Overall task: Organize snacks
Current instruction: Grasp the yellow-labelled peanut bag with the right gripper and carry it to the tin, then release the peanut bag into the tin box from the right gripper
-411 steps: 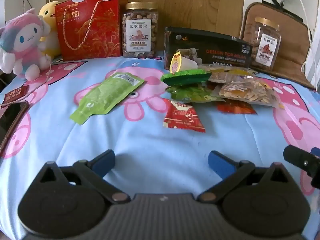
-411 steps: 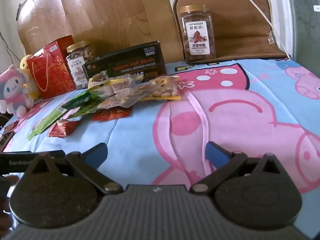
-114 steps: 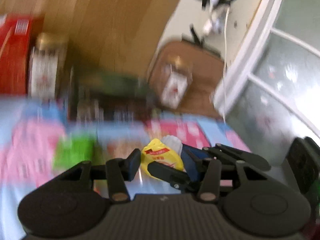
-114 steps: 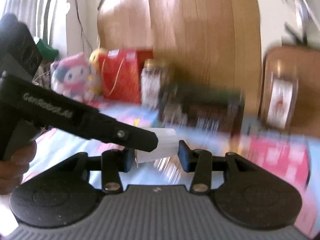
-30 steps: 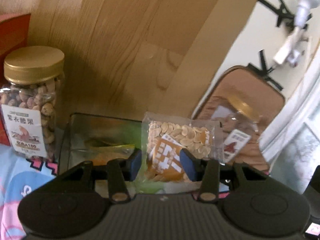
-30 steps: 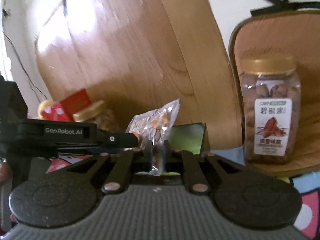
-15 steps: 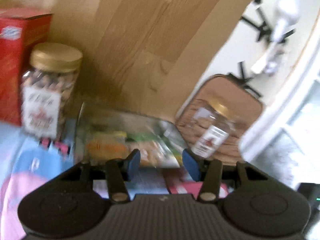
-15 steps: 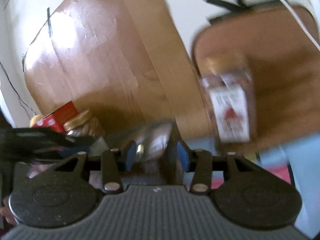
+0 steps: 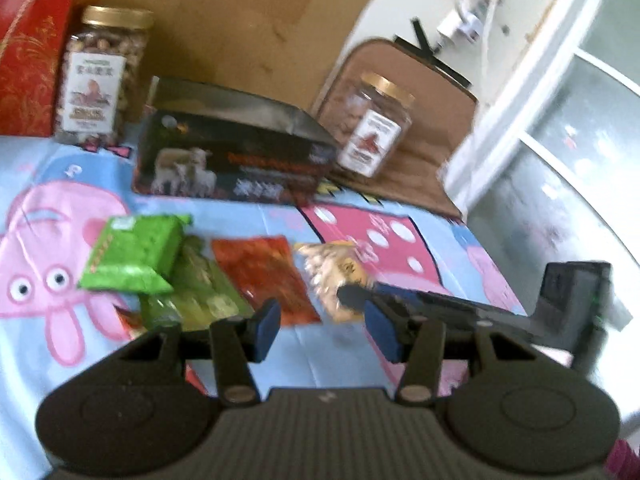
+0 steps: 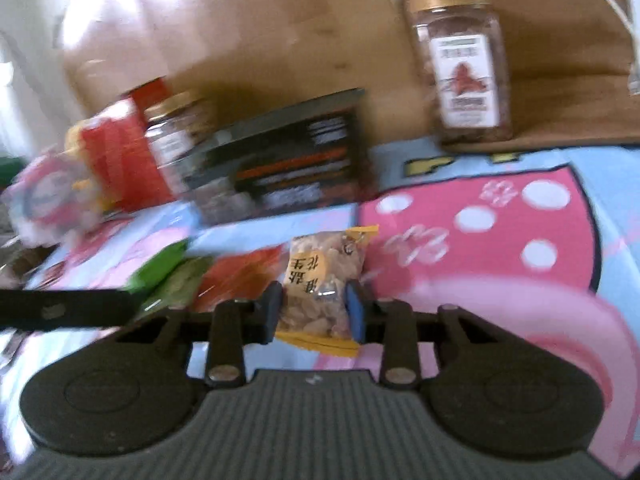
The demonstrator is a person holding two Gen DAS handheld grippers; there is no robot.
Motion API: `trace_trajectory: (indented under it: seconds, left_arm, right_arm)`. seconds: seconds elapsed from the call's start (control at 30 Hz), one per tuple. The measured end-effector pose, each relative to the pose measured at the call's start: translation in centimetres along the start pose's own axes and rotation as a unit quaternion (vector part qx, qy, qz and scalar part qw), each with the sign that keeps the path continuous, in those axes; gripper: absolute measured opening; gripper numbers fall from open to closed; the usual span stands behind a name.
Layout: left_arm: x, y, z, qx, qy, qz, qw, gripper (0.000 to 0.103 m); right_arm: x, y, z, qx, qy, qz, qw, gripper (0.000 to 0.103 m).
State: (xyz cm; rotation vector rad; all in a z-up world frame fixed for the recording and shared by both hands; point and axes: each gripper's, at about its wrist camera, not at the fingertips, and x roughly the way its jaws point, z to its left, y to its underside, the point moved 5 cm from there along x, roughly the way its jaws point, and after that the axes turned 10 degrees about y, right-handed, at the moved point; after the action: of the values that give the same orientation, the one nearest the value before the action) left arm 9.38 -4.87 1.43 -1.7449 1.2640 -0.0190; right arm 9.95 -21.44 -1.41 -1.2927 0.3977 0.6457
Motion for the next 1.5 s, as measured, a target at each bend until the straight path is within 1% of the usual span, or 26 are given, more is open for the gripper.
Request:
trace_trajectory:
  seconds: [0.03, 0.1, 0.17, 0.2, 0.23, 0.27, 0.3, 0.33, 0.43, 0.53, 0.6, 0.67, 0.7, 0.73, 0.8, 0.83, 0.87, 0.9, 0.93, 0.97, 1.0, 1.13, 1.2, 1.3, 1.4, 1.5]
  left_arm:
    - [-0.1, 0.3, -0.4, 0.006, 0.007, 0.006, 0.9999, 0.048]
    - [0.0, 0.9, -1.1, 0.019, 0.024, 0.019, 0.9994, 0.054]
    - [0.1, 1.5, -1.7, 0.032, 0.036, 0.029, 0.9984, 0.054]
    - [0.1, 1.8, -2.0, 0.038, 0.035, 0.03, 0.9982, 0.055]
    - [0.1, 2.0, -2.1, 0.043, 0.032, 0.03, 0.9981, 0.055]
    - [0.3, 2.1, -2.1, 0.046, 0.027, 0.032, 0.9981, 0.055]
    - [0.4, 2.1, -2.0, 0.045, 0.024, 0.035, 0.9981, 0.055]
    - [0.7, 2.1, -1.8, 0.042, 0.021, 0.041, 0.9981, 0.055]
    - [1.0, 2.3, -1.6, 0.044, 0.009, 0.052, 0.9976, 0.055]
    - [0.7, 3.0, -1.3, 0.046, 0.012, 0.059, 0.9971, 0.055]
    - [0.7, 3.7, -1.0, 0.043, 0.01, 0.07, 0.9966, 0.055]
    - [0.9, 4.4, -0.7, 0.039, 0.009, 0.081, 0.9959, 0.055]
    - [1.0, 4.7, -0.6, 0.037, 0.01, 0.085, 0.9957, 0.052]
    - [0.9, 5.0, -0.6, 0.038, 0.012, 0.079, 0.9961, 0.052]
    - [0.8, 5.3, -0.6, 0.044, 0.011, 0.073, 0.9963, 0.049]
    - [0.7, 5.4, -0.6, 0.046, 0.009, 0.07, 0.9965, 0.047]
    - [0.5, 5.4, -0.5, 0.041, 0.011, 0.066, 0.9969, 0.044]
    - [0.3, 5.3, -0.3, 0.03, 0.016, 0.063, 0.9975, 0.04]
    - [0.1, 5.0, -0.2, 0.017, 0.024, 0.061, 0.9977, 0.037]
    - [0.0, 4.7, -0.2, 0.005, 0.039, 0.061, 0.9974, 0.033]
    - [-0.1, 4.3, -0.3, 0.0, 0.041, 0.057, 0.9975, 0.033]
    - [-0.5, 0.9, -1.4, 0.035, 0.029, 0.023, 0.9987, 0.033]
    - [-0.6, -1.3, -1.6, 0.041, 0.027, 0.004, 0.9988, 0.033]
    - [-0.7, -5.4, -1.9, 0.06, 0.02, -0.033, 0.9974, 0.033]
    - [0.2, -9.7, -1.2, 0.057, 0.012, -0.067, 0.9961, 0.033]
    - [2.3, -13.4, 0.2, 0.038, -0.001, -0.089, 0.9953, 0.033]
  right_arm:
    - [-1.0, 0.8, 0.5, -0.024, -0.028, 0.002, 0.999, 0.037]
    - [-3.3, 2.7, 1.6, -0.079, -0.102, 0.018, 0.992, 0.037]
    - [-5.3, 4.5, 2.0, -0.126, -0.137, 0.014, 0.982, 0.043]
    - [-6.2, 5.2, 2.1, -0.15, -0.136, 0.002, 0.979, 0.049]
    - [-7.1, 5.6, 1.9, -0.162, -0.116, -0.017, 0.98, 0.067]
    - [-7.9, 5.8, 1.4, -0.154, -0.083, -0.04, 0.984, 0.078]
    - [-8.5, 5.9, 0.9, -0.138, -0.065, -0.051, 0.987, 0.078]
    - [-9.0, 6.0, 0.5, -0.122, -0.059, -0.05, 0.989, 0.078]
    - [-10.2, 6.5, 0.3, -0.098, -0.054, -0.049, 0.993, 0.078]
    - [-10.9, 8.0, 1.9, -0.106, -0.071, -0.036, 0.991, 0.077]
    - [-10.5, 8.9, 3.1, -0.117, -0.079, -0.024, 0.99, 0.076]
    - [-9.9, 9.7, 4.2, -0.138, -0.064, -0.018, 0.988, 0.076]
    - [-9.4, 10.0, 4.5, -0.15, -0.052, -0.016, 0.987, 0.075]
    - [-8.8, 10.3, 4.8, -0.159, -0.037, -0.013, 0.986, 0.074]
    - [-8.2, 10.5, 5.1, -0.17, -0.011, -0.027, 0.985, 0.066]
    - [-8.1, 10.5, 5.2, -0.174, 0.003, -0.033, 0.984, 0.055]
    - [-8.0, 10.3, 5.2, -0.175, 0.007, -0.035, 0.984, 0.046]
    - [-8.0, 10.2, 5.0, -0.168, 0.005, -0.033, 0.985, 0.042]
    - [-8.0, 10.0, 4.8, -0.16, 0.006, -0.031, 0.987, 0.033]
    - [-7.8, 9.8, 4.7, -0.154, 0.004, -0.029, 0.988, 0.014]
    - [-7.7, 9.3, 4.6, -0.147, 0.01, -0.03, 0.989, 0.014]
    - [-7.3, 6.6, 4.7, -0.149, 0.016, -0.062, 0.987, 0.014]
    - [-6.8, 4.8, 4.9, -0.153, 0.014, -0.078, 0.985, 0.014]
    - [-5.6, 1.1, 5.2, -0.168, 0.017, -0.11, 0.98, 0.014]
    - [-3.3, -3.1, 5.1, -0.173, 0.021, -0.138, 0.975, 0.014]
    - [0.0, -6.8, 4.4, -0.152, 0.02, -0.143, 0.978, 0.015]
